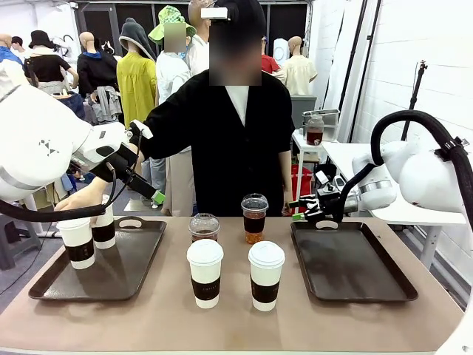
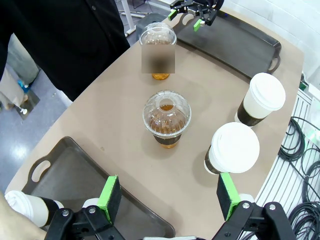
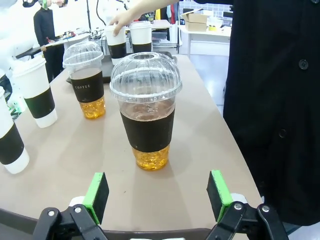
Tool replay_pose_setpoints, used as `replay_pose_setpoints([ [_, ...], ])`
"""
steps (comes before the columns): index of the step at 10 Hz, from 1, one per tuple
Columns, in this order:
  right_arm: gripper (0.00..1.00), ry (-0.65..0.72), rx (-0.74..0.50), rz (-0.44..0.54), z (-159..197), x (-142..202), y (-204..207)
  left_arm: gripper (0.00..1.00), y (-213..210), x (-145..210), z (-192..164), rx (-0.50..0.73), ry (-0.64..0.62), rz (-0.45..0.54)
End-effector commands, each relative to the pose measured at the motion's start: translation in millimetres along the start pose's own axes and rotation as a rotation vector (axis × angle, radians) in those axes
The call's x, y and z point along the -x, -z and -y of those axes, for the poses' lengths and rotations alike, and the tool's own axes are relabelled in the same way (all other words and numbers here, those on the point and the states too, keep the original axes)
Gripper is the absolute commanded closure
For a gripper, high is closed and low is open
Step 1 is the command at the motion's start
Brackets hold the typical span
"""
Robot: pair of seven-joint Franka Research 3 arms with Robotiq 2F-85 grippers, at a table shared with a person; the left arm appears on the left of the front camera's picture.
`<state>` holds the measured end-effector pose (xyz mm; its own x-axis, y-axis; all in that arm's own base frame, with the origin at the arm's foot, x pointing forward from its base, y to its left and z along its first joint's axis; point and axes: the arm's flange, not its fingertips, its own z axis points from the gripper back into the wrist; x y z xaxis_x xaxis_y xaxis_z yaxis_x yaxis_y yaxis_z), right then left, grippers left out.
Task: Distribute the coffee onto the tray.
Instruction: Pick up one iced Americano and place it on the right Handle tray.
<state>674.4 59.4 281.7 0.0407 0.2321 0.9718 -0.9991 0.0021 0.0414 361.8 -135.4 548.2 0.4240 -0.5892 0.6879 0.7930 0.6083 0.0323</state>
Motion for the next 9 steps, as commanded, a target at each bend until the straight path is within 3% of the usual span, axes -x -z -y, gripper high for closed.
replay_pose_setpoints([
  [1,0.0,-0.004,0.008,-0.007,0.3,-3.0,1.7,0.0,-0.6,-0.3,-1.3,0.002,-0.007,-0.002],
  [9,0.0,0.011,-0.001,0.052,9.2,18.1,50.7,0.0,-0.6,-0.3,-1.3,0.002,-0.007,-0.002],
])
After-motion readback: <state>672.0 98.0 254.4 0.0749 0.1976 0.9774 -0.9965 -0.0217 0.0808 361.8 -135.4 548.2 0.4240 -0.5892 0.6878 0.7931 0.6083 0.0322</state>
